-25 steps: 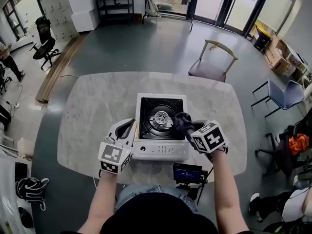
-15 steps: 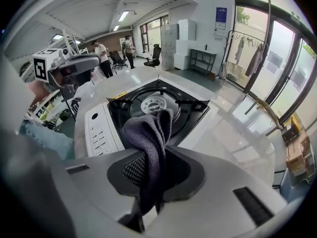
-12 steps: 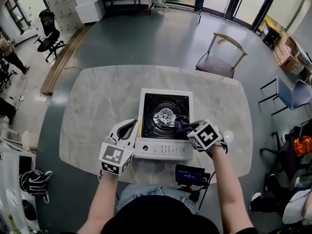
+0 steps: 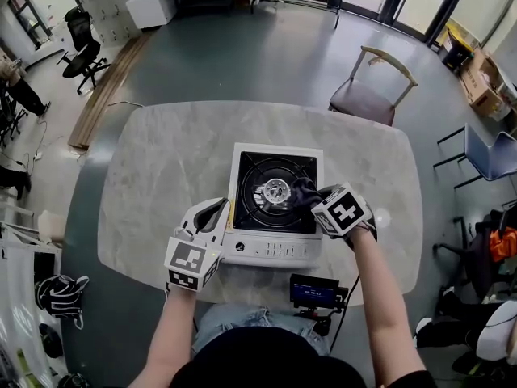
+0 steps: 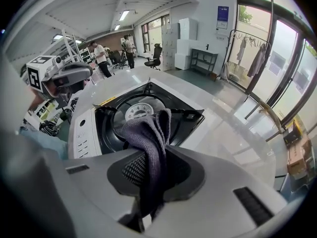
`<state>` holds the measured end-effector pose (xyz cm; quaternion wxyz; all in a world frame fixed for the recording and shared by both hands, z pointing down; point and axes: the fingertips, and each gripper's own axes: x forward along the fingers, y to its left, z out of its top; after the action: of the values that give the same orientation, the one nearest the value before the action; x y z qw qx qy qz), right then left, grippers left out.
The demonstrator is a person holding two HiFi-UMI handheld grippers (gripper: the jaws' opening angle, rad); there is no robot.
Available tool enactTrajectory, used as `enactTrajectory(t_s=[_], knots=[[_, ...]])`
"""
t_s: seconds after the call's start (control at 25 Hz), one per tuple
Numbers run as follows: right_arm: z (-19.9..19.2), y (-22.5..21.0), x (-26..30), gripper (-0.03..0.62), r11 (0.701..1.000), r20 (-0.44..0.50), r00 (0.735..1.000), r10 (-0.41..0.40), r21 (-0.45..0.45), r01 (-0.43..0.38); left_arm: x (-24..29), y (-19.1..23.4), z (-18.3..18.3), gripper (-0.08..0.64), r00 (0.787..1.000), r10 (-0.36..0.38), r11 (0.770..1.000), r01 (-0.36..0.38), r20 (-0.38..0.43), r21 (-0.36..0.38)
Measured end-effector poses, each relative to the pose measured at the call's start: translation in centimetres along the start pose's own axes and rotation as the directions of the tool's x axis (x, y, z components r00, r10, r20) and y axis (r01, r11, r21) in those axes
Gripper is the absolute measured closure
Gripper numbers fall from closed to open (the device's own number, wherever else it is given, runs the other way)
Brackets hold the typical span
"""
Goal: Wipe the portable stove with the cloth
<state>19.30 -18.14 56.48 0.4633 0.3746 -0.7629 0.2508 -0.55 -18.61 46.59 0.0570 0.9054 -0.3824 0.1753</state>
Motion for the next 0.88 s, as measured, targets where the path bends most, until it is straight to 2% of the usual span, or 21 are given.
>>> enactTrajectory(t_s=[0.28, 0.6, 0.88], knots=[[2.3, -2.8, 0.5, 0.522, 0.998, -0.011, 0.998, -0.063, -0.011, 0.063, -0.1, 0.1, 0.0, 0.549, 1.0, 0.01, 1.0, -0.01, -0.012, 0.004], [4.0, -5.7, 1.6, 0.518, 0.997, -0.016, 0.998, -0.055, 0.047, 0.056, 0.0, -0.3, 0.3, 0.549, 1.0, 0.006, 1.0, -0.006, -0.006, 0.013], [4.3, -5.9, 1.4, 0.517, 0.994, 0.002, 0.994, -0.109, 0.031, 0.109, 0.0, -0.6, 0.8, 0.549, 1.0, 0.003, 1.0, -0.003, 0.001, 0.013]])
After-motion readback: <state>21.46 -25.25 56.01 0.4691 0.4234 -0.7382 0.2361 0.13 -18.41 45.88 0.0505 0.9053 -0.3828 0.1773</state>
